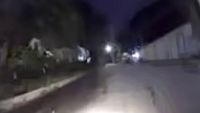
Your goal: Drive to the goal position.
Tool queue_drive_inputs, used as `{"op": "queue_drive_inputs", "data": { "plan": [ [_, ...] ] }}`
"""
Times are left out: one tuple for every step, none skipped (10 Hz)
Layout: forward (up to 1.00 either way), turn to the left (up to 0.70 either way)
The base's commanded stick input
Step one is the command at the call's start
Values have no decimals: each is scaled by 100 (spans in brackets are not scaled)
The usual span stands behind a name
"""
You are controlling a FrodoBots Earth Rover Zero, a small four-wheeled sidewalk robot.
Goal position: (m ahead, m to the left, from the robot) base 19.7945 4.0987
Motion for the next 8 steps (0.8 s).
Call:
{"op": "queue_drive_inputs", "data": {
  "plan": [
    [50, -1],
    [50, 0],
    [50, 0],
    [50, 0],
    [50, 0],
    [50, 0],
    [50, 0],
    [50, 0]
  ]
}}
